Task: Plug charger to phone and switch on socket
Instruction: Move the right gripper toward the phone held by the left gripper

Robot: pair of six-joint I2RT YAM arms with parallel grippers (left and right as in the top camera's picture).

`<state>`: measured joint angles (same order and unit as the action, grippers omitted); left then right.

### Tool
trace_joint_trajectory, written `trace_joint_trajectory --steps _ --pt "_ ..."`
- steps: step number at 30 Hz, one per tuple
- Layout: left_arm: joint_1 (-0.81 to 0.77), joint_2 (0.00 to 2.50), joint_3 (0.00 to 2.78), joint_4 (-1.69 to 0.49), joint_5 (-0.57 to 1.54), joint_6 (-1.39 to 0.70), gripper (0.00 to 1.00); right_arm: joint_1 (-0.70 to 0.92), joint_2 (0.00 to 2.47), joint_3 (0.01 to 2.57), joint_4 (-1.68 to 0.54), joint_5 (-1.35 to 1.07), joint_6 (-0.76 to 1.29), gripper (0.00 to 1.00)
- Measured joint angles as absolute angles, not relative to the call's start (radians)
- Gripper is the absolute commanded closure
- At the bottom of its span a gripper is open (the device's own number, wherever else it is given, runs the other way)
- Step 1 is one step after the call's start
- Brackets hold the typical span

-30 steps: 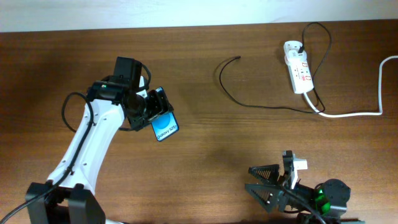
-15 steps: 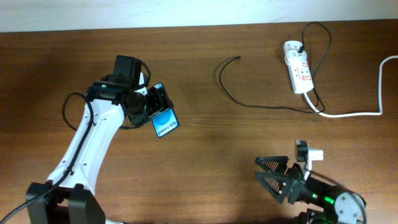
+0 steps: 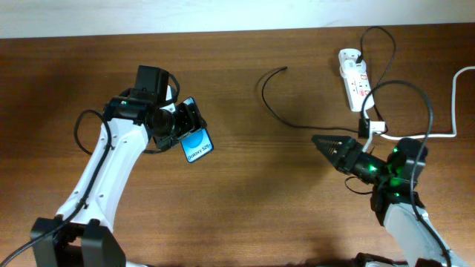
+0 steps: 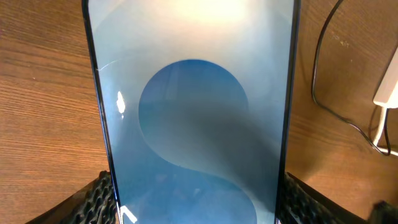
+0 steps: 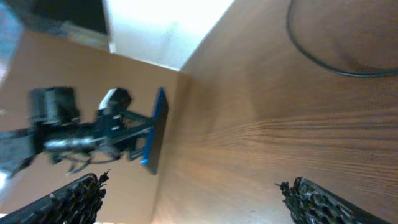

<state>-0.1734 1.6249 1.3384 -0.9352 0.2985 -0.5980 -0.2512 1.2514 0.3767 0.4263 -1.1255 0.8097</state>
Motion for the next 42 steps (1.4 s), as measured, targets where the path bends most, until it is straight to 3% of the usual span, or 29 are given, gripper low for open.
trace_joint_trajectory --steps 6,14,22,30,38,42 --pt "-0.173 1.625 1.338 -0.935 0.295 -0.598 0.62 -0.025 1.269 0.497 -0.013 -0.826 0.588 0.02" --pt "-0.173 1.623 1.339 -1.038 0.223 -0.585 0.62 0.332 1.162 0.566 -0.257 -0.662 0.468 0.02" --pt "-0.173 1.341 1.34 -1.143 0.183 -0.564 0.61 0.408 0.91 0.567 -0.545 -0.523 0.459 0.01" --pt "-0.173 1.259 1.339 -1.111 0.182 -0.6 0.62 0.408 0.856 0.566 -0.361 -0.574 0.463 0.02" --pt "-0.173 1.26 1.255 -0.937 0.175 -0.849 0.62 0.419 1.095 0.564 0.051 -0.638 0.571 0.02" --pt "-0.173 1.279 1.242 -0.933 0.175 -0.953 0.6 0.521 1.176 0.566 0.243 -0.643 0.582 0.02"
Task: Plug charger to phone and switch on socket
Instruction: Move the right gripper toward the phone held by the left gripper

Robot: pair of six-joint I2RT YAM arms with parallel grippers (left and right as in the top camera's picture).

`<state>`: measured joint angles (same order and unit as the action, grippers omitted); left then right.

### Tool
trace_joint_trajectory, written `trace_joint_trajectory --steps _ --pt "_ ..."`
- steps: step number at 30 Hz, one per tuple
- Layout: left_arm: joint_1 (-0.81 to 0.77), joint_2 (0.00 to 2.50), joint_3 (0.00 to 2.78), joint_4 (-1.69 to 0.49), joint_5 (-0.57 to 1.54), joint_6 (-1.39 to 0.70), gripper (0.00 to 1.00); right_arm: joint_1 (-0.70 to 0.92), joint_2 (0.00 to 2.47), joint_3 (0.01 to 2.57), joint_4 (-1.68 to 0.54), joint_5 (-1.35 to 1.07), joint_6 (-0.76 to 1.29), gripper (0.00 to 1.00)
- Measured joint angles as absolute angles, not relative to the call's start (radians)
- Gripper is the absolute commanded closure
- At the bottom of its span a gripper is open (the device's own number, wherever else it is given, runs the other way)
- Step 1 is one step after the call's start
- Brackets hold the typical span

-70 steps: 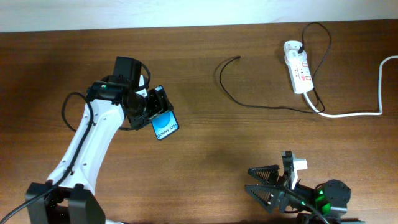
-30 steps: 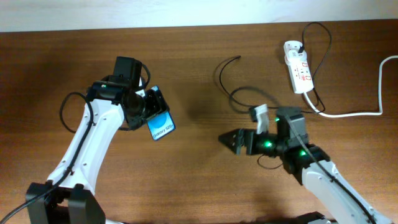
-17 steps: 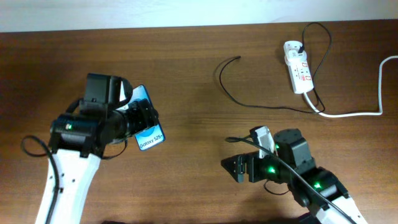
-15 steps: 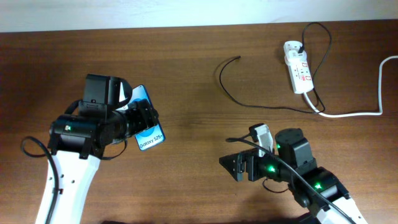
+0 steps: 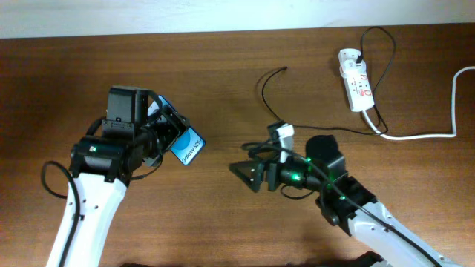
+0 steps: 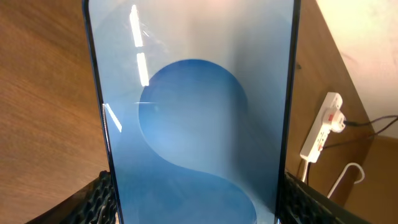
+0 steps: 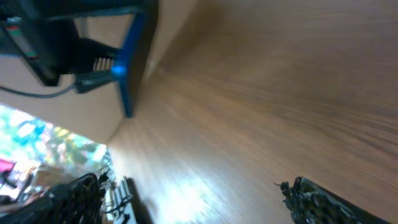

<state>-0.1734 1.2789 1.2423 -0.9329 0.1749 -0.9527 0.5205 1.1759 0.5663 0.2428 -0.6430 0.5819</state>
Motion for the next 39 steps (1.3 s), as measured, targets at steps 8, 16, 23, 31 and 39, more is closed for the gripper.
trace_joint_trajectory --steps 8,16,23,31,39 --pt "-0.174 1.392 1.241 -0.928 0.194 -1.007 0.6 0.683 1.204 0.566 0.364 -0.39 0.64 0.04" --pt "-0.224 1.401 1.238 -0.874 0.204 -1.038 0.59 0.696 1.448 0.57 0.723 -0.288 0.841 0.23" --pt "-0.231 1.401 1.238 -0.862 0.205 -1.049 0.58 0.748 1.488 0.57 0.794 -0.232 0.877 0.34" --pt "-0.265 1.401 1.238 -0.847 0.205 -1.052 0.58 0.776 1.488 0.57 0.826 -0.134 0.883 0.49" --pt "-0.281 1.401 1.238 -0.842 0.215 -1.124 0.58 0.778 1.488 0.57 0.833 -0.128 0.886 0.49"
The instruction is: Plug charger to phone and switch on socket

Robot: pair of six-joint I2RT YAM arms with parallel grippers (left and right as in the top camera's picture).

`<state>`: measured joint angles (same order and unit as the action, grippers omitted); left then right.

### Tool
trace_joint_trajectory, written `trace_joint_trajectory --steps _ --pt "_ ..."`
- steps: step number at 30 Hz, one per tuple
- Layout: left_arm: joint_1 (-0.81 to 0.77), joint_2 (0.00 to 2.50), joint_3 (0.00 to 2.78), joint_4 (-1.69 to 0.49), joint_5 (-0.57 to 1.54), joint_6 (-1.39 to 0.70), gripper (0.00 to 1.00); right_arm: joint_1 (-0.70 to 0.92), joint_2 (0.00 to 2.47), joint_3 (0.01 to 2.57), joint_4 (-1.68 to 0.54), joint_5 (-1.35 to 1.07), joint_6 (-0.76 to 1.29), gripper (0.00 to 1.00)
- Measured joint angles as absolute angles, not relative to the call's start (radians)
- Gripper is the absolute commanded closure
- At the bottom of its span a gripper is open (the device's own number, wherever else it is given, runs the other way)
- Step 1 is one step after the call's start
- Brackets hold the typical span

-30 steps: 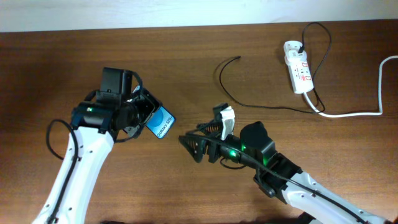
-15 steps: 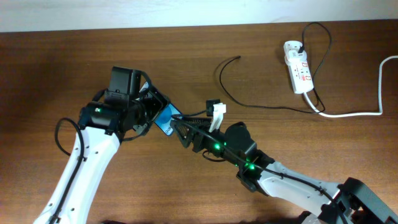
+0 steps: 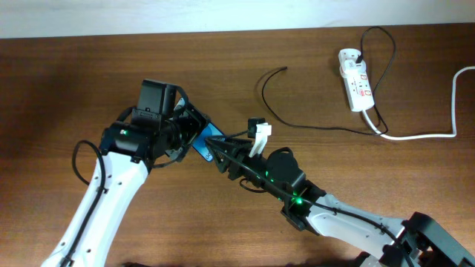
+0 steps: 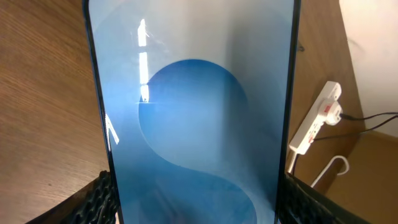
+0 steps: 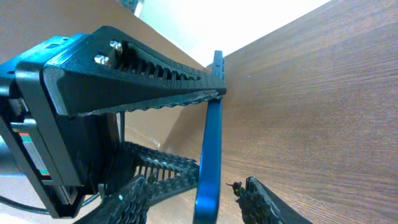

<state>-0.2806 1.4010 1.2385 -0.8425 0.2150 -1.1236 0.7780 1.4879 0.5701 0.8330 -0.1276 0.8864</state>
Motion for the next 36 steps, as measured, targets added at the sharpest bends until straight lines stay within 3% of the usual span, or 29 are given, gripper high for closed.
trace_joint_trajectory --steps 5,18,23,36 --pt "-0.289 1.401 1.238 -0.836 0.241 -1.166 0.58 0.778 1.488 0.57 0.841 -0.117 0.886 0.57" --pt "-0.305 1.401 1.238 -0.83 0.3 -1.172 0.59 0.778 1.488 0.57 0.839 -0.078 0.886 0.58" --pt "-0.356 1.401 1.238 -0.825 0.295 -1.171 0.59 0.779 1.49 0.571 0.755 -0.079 0.886 0.67" --pt "-0.358 1.401 1.238 -0.825 0.262 -1.126 0.58 0.779 1.492 0.571 0.824 -0.086 0.886 0.74"
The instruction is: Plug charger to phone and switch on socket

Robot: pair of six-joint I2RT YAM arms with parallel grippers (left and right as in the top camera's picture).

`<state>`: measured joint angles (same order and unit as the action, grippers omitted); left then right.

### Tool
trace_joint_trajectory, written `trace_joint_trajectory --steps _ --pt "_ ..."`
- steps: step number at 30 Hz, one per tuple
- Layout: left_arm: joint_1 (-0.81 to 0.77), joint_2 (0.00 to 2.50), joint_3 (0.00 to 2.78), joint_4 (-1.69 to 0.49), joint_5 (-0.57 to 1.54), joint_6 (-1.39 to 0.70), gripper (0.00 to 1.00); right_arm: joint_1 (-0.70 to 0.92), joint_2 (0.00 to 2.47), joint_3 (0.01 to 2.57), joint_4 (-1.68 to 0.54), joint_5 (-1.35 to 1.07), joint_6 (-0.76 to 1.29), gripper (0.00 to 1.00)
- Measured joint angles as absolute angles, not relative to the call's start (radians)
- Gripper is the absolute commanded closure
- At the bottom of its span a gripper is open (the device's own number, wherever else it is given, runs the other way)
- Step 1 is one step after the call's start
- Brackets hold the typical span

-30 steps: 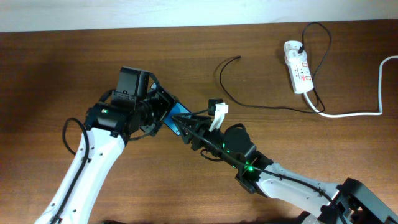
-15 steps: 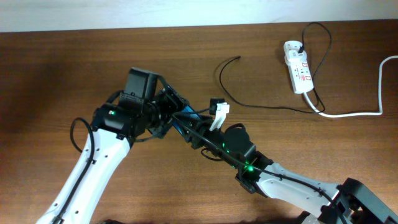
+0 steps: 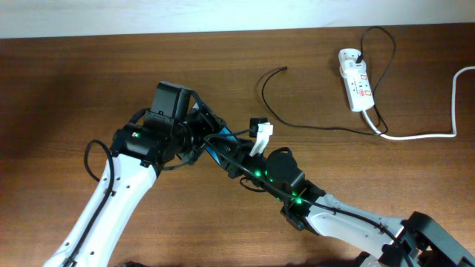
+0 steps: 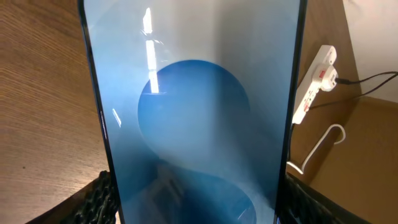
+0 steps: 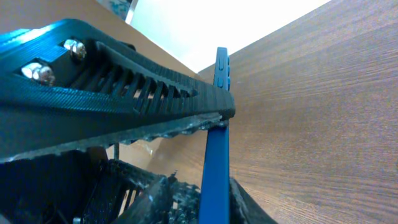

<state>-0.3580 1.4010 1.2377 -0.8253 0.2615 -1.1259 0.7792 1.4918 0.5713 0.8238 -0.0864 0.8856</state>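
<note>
The blue phone (image 4: pixel 193 106) stands up off the table, and my left gripper (image 4: pixel 199 214) is shut on its sides; its screen fills the left wrist view. In the right wrist view the phone (image 5: pixel 221 130) shows edge-on, with my right gripper (image 5: pixel 214 196) shut on its lower end, one finger (image 5: pixel 158 199) on each face. From overhead both grippers meet at the phone (image 3: pixel 213 144) mid-table. The black charger cable (image 3: pixel 267 100) lies loose at the back, its free end (image 3: pixel 285 69) pointing right. The white socket strip (image 3: pixel 355 78) lies at the back right.
A white cord (image 3: pixel 445 111) runs from the strip off the right edge. The black cable loops round the strip's far end (image 3: pixel 378 44). The left gripper's ribbed finger (image 5: pixel 118 93) crosses the right wrist view.
My right gripper's fingers, then spread either side of the phone's lower end, now press on it. The left arm has shifted the phone slightly right.
At first the left gripper held the phone at mid-left while the right gripper stood open near the socket strip. The right arm was then at mid-table facing the phone, then at the phone with fingers apart. Now both grippers hold it.
</note>
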Motion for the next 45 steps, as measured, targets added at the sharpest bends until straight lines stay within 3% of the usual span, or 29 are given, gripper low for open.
trace_joint_trajectory --steps 6,11,16,26,28,29,45 --pt "-0.358 1.401 1.238 -0.827 0.257 -1.122 0.58 0.778 1.494 0.571 0.815 -0.094 0.886 0.87" --pt "-0.358 1.401 1.238 -0.83 0.25 -1.122 0.5 0.777 1.498 0.571 0.809 -0.086 0.891 0.95" --pt "-0.358 1.401 1.238 -0.83 0.25 -1.122 0.35 0.775 1.499 0.57 0.809 -0.087 0.896 0.96" --pt "-0.358 1.401 1.238 -0.839 0.241 -1.123 0.18 0.775 1.506 0.57 0.816 -0.097 0.933 0.96" --pt "-0.358 1.401 1.238 -0.841 0.239 -1.122 0.02 0.775 1.507 0.57 0.818 -0.104 0.958 0.96" --pt "-0.358 1.401 1.238 -0.838 0.239 -1.111 0.0 0.775 1.507 0.57 0.821 -0.111 0.984 0.96" --pt "-0.357 1.383 1.238 -0.833 0.242 -0.902 0.0 0.684 1.507 0.57 0.747 -0.269 1.236 0.96"
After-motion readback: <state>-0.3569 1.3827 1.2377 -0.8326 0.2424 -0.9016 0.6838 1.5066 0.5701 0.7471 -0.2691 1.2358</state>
